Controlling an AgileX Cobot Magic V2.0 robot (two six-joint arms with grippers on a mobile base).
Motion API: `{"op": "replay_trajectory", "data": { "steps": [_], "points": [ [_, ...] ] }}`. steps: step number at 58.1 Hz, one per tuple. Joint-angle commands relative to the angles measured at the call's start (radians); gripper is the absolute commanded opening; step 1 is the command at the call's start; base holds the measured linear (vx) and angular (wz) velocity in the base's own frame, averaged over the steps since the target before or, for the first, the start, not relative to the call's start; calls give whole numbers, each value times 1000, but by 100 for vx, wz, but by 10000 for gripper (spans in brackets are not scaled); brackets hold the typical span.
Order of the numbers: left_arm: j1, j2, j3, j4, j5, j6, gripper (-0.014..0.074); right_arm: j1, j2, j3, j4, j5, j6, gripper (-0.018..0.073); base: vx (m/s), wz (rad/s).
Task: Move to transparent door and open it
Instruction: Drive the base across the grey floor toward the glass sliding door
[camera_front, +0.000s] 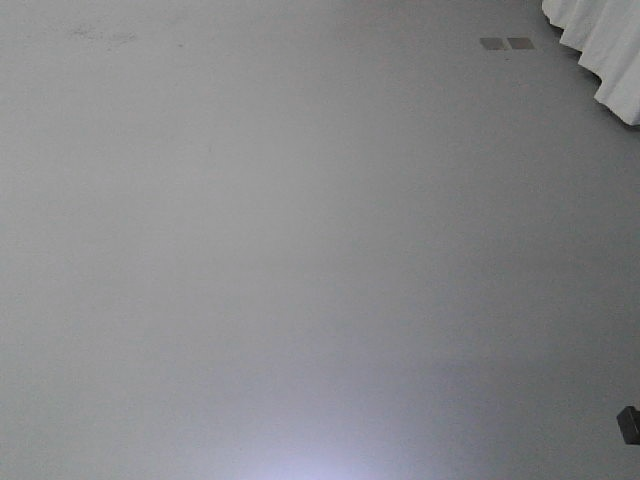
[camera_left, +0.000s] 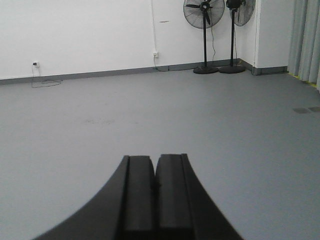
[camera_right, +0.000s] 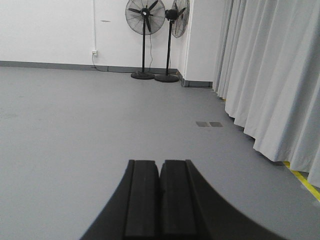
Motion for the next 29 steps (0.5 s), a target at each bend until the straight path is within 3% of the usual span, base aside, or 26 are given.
{"op": "replay_trajectory", "data": {
  "steps": [1, 29],
  "points": [
    [1, -3, 23, -2, -85, -6, -6, -4, -15, 14, -3, -84, -3, -8, 0, 0],
    [1, -3, 23, -2, -85, -6, -6, -4, -15, 14, -3, -84, -3, -8, 2, 0]
  ]
}}
